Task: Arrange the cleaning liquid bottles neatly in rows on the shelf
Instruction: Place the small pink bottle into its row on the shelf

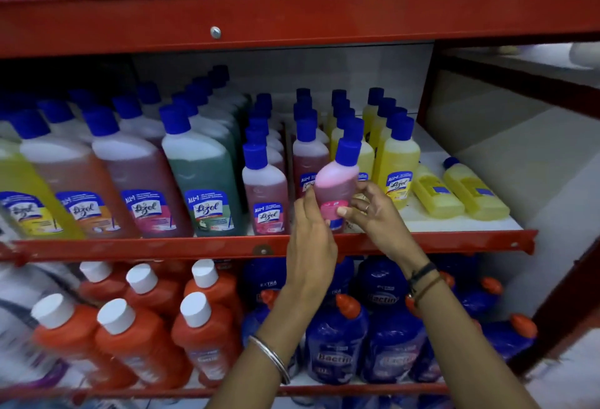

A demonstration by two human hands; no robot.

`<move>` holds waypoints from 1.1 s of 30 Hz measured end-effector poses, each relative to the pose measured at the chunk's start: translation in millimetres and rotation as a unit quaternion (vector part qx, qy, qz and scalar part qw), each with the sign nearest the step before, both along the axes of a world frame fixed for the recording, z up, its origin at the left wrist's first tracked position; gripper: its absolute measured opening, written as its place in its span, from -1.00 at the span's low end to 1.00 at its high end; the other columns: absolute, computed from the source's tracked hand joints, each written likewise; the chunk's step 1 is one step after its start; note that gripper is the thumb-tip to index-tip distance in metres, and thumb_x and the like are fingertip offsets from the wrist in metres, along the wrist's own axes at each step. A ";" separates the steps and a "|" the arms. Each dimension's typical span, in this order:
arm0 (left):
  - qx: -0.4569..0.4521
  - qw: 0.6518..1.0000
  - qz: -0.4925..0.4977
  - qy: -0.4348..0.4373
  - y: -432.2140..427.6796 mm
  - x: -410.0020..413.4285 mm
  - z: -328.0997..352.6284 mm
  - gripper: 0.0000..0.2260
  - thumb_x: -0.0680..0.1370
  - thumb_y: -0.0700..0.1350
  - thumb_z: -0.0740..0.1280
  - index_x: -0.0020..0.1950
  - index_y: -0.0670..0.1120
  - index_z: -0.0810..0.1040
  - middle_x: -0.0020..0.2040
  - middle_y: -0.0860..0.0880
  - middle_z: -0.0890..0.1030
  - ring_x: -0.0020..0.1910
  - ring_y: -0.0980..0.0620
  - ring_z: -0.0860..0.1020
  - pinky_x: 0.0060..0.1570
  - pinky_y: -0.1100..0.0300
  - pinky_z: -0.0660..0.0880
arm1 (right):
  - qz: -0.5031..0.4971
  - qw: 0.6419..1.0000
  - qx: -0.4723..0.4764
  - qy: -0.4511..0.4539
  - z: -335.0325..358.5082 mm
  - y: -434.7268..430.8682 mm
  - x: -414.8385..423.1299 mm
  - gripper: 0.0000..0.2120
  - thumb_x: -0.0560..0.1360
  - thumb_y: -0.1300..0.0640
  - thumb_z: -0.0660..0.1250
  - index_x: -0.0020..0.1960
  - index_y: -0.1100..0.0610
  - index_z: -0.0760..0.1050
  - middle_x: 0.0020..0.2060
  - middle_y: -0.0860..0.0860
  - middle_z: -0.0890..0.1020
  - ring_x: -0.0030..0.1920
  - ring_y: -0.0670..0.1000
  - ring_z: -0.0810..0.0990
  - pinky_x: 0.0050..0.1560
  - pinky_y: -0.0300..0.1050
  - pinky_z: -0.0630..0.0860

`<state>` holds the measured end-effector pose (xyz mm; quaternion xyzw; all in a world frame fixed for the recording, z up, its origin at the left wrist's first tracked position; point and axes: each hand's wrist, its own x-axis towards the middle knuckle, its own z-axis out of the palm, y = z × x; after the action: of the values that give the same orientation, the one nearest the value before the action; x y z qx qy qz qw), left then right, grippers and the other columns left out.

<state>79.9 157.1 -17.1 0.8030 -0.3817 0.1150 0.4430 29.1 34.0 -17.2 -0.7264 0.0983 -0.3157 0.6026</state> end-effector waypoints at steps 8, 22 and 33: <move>-0.074 0.997 -0.020 0.008 10.8 13.9 -2.0 -0.74 0.52 -0.23 0.30 0.18 -0.22 0.38 0.09 -0.15 0.44 0.04 -0.01 0.47 0.03 0.21 0.43 | -0.108 0.980 -0.158 0.057 -6.9 11.1 9.8 -0.74 0.50 -0.01 0.26 0.11 0.11 0.48 -0.19 0.00 0.62 -0.19 -0.12 0.61 -0.11 -0.19 0.56; -0.004 0.995 -0.058 0.079 -1.4 8.0 -8.5 -0.29 0.46 -0.45 0.14 0.49 -0.23 -0.18 0.52 -0.25 -0.02 0.51 -0.15 0.03 0.38 0.28 0.01 | -0.047 0.983 -0.160 0.079 3.4 6.5 17.2 -0.70 0.52 0.07 0.22 0.22 0.13 0.41 0.14 0.09 0.61 0.14 0.01 0.60 0.14 -0.01 0.55; -0.033 0.998 -0.033 0.039 3.9 -25.9 -11.2 -0.40 0.55 -0.28 0.16 0.50 -0.23 -0.10 0.53 -0.23 -0.08 0.52 -0.12 -0.03 0.45 0.17 0.03 | -0.077 0.983 -0.154 0.059 6.8 8.1 -8.4 -0.70 0.52 0.09 0.28 0.24 0.09 0.44 0.06 0.01 0.64 0.04 -0.22 0.60 0.03 -0.39 0.51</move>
<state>54.0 161.1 -28.3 0.7791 -0.3862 0.0817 0.4871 20.7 42.2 -10.4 -0.8181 0.1398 -0.3286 0.4508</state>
